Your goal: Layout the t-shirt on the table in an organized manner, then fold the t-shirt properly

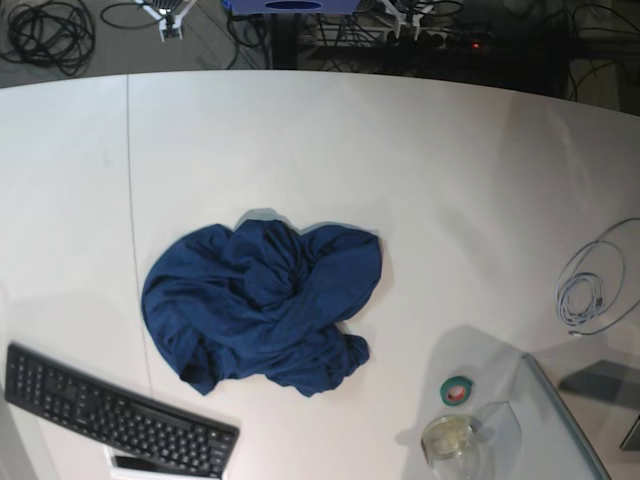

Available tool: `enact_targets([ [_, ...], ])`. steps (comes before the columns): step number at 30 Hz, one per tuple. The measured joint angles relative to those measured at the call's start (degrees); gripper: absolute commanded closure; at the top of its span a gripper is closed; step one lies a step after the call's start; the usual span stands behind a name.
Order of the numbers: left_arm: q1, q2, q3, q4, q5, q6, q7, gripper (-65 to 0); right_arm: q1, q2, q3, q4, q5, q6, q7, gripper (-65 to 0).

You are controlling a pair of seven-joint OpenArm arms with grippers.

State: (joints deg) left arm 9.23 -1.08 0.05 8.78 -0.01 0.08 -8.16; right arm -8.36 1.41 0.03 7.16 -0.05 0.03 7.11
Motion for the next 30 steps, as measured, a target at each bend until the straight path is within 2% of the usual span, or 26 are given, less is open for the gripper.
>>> enact_targets([
  [6, 0.02, 0.0, 0.0, 0.0, 0.0, 0.0, -0.02, 0.0, -1.6, 0.0, 0.0, 3.65, 0.0, 0.0, 0.22, -0.5],
  [12, 0.42, 0.02, -0.02, 0.5, 0.0, 0.0, 0.02, 0.0, -1.84, 0.04, -0.02, 3.72, -0.02, 0.0, -0.04, -0.5],
  [17, 2.58, 0.0, 0.31, 5.84, 0.04, 0.0, -0.2, 0.0, -1.86, 0.2, -0.02, 3.67, -0.04, 0.0, -0.24, -0.5],
  [26, 3.43, -0.09, 0.52, 5.81, 0.66, 0.02, -0.26, 0.0, -2.25, 0.2, 0.02, 3.74, 0.0, -0.02, 0.17, -0.3],
  [30, 6.69, -1.14, 0.52, 7.19, 0.59, -0.04, 0.0, 0.0, -8.26, 0.2, 4.61, 9.29, 2.6, 0.0, 0.42, -0.2],
])
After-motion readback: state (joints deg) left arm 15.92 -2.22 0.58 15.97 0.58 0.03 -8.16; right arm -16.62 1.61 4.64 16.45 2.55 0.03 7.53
